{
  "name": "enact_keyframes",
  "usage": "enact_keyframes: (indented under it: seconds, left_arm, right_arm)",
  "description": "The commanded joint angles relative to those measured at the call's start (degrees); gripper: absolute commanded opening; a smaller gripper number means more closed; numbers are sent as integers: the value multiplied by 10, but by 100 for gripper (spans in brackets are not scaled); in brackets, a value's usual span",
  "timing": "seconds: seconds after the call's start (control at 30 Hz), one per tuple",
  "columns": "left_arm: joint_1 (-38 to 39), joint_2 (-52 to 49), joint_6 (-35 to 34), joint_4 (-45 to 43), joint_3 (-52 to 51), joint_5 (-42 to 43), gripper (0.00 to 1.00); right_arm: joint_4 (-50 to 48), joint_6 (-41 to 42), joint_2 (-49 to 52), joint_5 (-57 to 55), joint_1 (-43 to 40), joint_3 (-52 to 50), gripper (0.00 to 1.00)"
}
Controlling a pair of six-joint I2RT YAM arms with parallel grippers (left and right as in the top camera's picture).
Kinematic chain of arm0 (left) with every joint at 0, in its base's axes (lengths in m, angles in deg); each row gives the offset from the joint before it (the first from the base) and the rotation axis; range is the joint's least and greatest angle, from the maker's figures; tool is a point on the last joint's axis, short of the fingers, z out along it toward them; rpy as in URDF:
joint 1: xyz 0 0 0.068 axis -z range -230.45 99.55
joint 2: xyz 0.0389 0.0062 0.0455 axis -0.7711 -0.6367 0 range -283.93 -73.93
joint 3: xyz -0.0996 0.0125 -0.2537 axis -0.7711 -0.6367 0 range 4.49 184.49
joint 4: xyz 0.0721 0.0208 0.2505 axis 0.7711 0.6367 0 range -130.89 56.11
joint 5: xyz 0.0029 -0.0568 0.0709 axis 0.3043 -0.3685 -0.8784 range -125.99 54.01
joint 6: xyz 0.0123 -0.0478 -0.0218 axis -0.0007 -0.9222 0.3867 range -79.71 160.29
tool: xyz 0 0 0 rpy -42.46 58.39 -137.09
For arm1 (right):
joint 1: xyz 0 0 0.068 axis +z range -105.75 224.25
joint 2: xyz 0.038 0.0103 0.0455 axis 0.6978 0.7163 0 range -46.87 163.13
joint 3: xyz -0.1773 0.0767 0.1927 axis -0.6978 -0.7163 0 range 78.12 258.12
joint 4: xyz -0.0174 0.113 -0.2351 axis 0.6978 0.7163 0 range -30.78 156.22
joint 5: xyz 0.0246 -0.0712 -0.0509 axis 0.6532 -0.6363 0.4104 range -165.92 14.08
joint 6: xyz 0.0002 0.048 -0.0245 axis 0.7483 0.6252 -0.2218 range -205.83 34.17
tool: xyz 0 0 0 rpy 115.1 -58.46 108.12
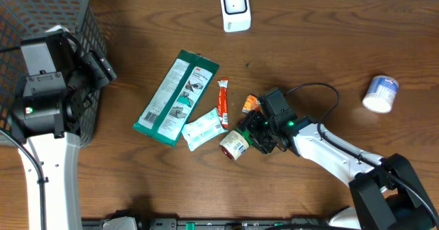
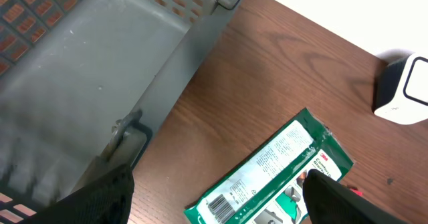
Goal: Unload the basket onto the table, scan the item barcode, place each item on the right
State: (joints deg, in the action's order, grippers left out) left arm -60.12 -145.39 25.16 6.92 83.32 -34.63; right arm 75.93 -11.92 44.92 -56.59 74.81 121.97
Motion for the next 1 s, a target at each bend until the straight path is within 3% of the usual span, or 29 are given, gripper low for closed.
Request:
enact_keyframes:
  seconds: [0.0,0.1,0.43,0.53,0.6,0.97]
  left_arm:
    - [-4,1,5,2,6,-7,83]
    - [-4,1,5,2,6,-7,83]
    - [-4,1,5,2,6,-7,83]
    - [-4,1,5,2,6,-7,83]
    - [-4,1,5,2,6,-7,83]
    - [-4,1,5,2,6,-7,83]
  right_arm:
    - [-10,-55,-4,0,-9,3,62]
    - [-7,-123,-42,-5,-21,3,49]
    - [78,-340,-182,-142,21,3,49]
    - [128,-344,-183,-241,47,3,49]
    - [171,-343,-183,-366,70,3,49]
    - [186,-350,-183,-516,76,3,45]
